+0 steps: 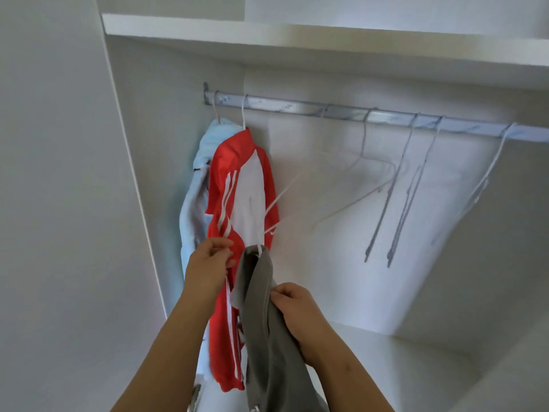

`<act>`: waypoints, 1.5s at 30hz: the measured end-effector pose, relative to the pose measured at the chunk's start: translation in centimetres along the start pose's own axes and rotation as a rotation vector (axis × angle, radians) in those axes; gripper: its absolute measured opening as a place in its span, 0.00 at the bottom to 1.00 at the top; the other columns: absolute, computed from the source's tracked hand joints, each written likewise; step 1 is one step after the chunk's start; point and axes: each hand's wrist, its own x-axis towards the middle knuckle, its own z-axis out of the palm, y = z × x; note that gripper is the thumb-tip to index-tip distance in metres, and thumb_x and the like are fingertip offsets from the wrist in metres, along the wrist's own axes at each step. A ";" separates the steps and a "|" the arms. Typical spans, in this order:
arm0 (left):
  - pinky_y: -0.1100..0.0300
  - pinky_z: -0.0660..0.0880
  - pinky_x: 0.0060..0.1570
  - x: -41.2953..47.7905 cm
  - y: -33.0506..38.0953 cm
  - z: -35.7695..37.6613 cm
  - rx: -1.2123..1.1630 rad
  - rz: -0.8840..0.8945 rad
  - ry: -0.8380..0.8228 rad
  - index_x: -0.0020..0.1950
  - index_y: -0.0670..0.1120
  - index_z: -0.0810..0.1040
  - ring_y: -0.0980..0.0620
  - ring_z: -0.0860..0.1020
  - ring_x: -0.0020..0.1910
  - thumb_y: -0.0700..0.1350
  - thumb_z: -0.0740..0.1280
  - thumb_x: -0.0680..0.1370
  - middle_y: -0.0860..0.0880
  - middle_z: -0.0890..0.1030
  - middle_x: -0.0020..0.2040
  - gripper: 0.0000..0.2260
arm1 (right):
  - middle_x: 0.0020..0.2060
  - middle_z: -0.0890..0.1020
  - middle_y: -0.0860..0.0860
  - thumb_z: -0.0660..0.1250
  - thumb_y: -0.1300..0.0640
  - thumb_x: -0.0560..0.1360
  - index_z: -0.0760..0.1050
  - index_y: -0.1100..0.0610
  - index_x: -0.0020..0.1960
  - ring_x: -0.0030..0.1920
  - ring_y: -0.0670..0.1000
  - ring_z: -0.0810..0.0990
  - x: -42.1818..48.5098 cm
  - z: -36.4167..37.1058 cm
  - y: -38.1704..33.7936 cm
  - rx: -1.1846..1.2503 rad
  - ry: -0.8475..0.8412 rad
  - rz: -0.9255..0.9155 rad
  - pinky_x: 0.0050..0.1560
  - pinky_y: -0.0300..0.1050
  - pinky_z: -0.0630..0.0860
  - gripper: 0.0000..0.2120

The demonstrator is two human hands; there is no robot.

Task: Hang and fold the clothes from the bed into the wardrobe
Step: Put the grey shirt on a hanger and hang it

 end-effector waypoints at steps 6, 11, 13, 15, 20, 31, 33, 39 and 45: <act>0.67 0.71 0.37 5.0 1.0 -0.1 0.033 0.031 -0.099 0.41 0.52 0.78 0.55 0.78 0.38 0.37 0.60 0.78 0.52 0.80 0.42 0.12 | 0.38 0.78 0.51 0.57 0.60 0.79 0.75 0.57 0.43 0.39 0.47 0.76 5.6 3.2 -2.3 -0.052 0.102 -0.007 0.37 0.36 0.73 0.10; 0.62 0.73 0.46 7.9 1.2 0.2 0.078 0.023 -0.183 0.48 0.53 0.78 0.55 0.79 0.45 0.39 0.60 0.79 0.53 0.79 0.48 0.11 | 0.35 0.74 0.54 0.57 0.63 0.78 0.75 0.66 0.46 0.34 0.48 0.72 8.8 3.6 -3.2 0.058 0.322 0.019 0.34 0.38 0.68 0.10; 0.58 0.73 0.54 8.7 1.4 0.5 0.097 0.028 -0.203 0.54 0.52 0.77 0.53 0.78 0.50 0.40 0.59 0.79 0.53 0.78 0.51 0.10 | 0.35 0.73 0.54 0.55 0.63 0.79 0.73 0.64 0.44 0.34 0.49 0.71 9.4 3.8 -3.3 0.117 0.415 0.028 0.32 0.38 0.68 0.09; 0.57 0.73 0.56 9.2 1.5 0.8 0.108 0.050 -0.223 0.56 0.53 0.76 0.54 0.77 0.51 0.40 0.59 0.79 0.54 0.77 0.51 0.11 | 0.36 0.74 0.54 0.54 0.62 0.80 0.71 0.62 0.44 0.36 0.49 0.72 9.7 4.1 -3.5 0.140 0.469 0.030 0.32 0.38 0.67 0.10; 0.61 0.71 0.50 10.6 2.5 1.5 0.058 0.101 -0.236 0.54 0.53 0.76 0.59 0.76 0.48 0.39 0.59 0.79 0.59 0.76 0.46 0.11 | 0.38 0.75 0.50 0.53 0.59 0.80 0.72 0.57 0.44 0.38 0.45 0.74 10.4 4.2 -4.9 0.032 0.456 -0.072 0.33 0.35 0.67 0.11; 0.47 0.73 0.60 13.8 7.5 3.1 -0.028 0.208 -0.213 0.45 0.57 0.77 0.48 0.77 0.54 0.40 0.61 0.78 0.48 0.79 0.54 0.11 | 0.42 0.78 0.62 0.56 0.59 0.80 0.74 0.68 0.53 0.34 0.47 0.72 14.4 1.4 -14.3 0.025 0.428 -0.260 0.27 0.31 0.69 0.14; 0.49 0.74 0.58 14.4 8.2 3.2 -0.041 0.219 -0.205 0.43 0.57 0.77 0.47 0.76 0.53 0.41 0.62 0.78 0.46 0.79 0.53 0.11 | 0.35 0.75 0.59 0.56 0.59 0.80 0.74 0.70 0.53 0.32 0.47 0.71 15.0 1.0 -15.8 0.056 0.432 -0.289 0.23 0.28 0.67 0.14; 0.57 0.75 0.48 15.5 8.4 3.1 -0.062 0.234 -0.221 0.40 0.54 0.78 0.50 0.78 0.45 0.38 0.62 0.77 0.49 0.81 0.45 0.12 | 0.30 0.72 0.55 0.57 0.61 0.79 0.76 0.68 0.45 0.30 0.48 0.69 17.0 -0.1 -18.7 0.064 0.459 -0.372 0.20 0.29 0.64 0.13; 0.60 0.72 0.53 16.6 7.2 3.1 0.075 0.264 -0.200 0.44 0.54 0.77 0.53 0.77 0.49 0.39 0.63 0.76 0.53 0.80 0.46 0.09 | 0.48 0.80 0.67 0.57 0.69 0.76 0.76 0.72 0.48 0.36 0.55 0.76 19.5 0.3 -17.3 0.093 0.382 -0.226 0.37 0.44 0.75 0.09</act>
